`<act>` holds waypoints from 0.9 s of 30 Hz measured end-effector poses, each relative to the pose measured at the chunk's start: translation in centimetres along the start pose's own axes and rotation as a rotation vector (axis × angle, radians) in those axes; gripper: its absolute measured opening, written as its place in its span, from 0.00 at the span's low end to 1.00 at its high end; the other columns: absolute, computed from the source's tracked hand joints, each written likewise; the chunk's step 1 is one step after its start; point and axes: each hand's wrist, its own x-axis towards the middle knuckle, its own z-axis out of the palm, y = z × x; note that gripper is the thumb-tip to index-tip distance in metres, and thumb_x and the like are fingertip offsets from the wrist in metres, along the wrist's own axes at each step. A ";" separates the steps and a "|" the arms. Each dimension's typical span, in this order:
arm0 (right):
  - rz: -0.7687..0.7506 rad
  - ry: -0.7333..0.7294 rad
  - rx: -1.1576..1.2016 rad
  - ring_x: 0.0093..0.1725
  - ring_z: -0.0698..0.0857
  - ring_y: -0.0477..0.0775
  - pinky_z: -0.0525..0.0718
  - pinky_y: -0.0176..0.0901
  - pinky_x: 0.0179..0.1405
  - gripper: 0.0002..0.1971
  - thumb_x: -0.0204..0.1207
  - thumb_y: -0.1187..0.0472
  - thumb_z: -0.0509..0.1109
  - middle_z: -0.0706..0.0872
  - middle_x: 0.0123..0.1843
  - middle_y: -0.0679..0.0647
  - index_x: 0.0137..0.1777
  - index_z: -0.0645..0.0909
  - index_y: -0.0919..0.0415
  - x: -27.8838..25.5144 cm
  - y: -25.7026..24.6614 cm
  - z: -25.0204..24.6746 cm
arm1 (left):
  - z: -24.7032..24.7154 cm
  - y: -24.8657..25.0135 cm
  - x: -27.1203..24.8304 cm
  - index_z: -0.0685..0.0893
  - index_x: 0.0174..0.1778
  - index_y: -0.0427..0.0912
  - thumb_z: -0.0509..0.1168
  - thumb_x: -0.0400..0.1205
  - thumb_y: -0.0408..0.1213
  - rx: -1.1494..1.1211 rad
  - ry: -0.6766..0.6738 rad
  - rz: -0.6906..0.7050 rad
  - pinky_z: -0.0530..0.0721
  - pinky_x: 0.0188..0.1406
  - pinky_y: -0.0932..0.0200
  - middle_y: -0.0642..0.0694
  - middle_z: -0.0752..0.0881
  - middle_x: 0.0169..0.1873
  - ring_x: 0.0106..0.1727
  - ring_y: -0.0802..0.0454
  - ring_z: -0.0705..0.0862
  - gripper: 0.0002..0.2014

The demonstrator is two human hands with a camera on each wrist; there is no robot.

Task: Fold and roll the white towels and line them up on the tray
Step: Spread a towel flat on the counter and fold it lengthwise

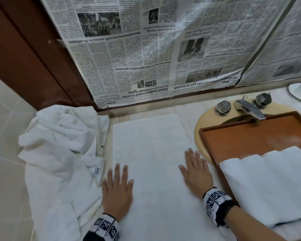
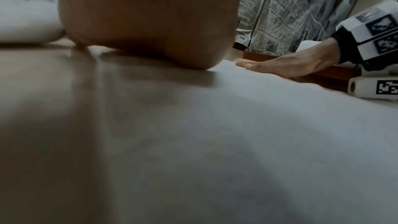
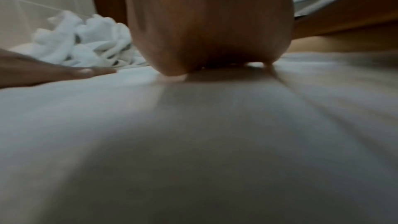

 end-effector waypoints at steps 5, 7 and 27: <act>0.146 0.126 0.083 0.69 0.79 0.65 0.81 0.56 0.61 0.21 0.85 0.55 0.63 0.79 0.68 0.63 0.72 0.75 0.68 0.5 -0.6 -1.6 | -3.1 3.2 4.4 0.81 0.71 0.39 0.51 0.81 0.53 -0.080 -0.046 0.084 0.78 0.66 0.31 0.38 0.78 0.75 0.71 0.33 0.80 0.30; 0.165 0.135 0.110 0.68 0.77 0.61 0.80 0.50 0.57 0.15 0.87 0.55 0.59 0.76 0.66 0.60 0.66 0.75 0.64 1.1 -0.4 -2.3 | -4.4 6.4 7.3 0.79 0.74 0.40 0.57 0.83 0.49 -0.130 -0.048 0.202 0.79 0.67 0.39 0.39 0.78 0.75 0.69 0.35 0.80 0.26; 0.174 0.196 0.286 0.26 0.81 0.58 0.74 0.47 0.17 0.15 0.56 0.68 0.84 0.80 0.31 0.55 0.33 0.78 0.62 4.7 0.7 -1.8 | -2.5 21.7 21.9 0.86 0.60 0.45 0.62 0.87 0.36 -0.212 -0.167 0.577 0.81 0.54 0.43 0.44 0.80 0.53 0.53 0.42 0.79 0.10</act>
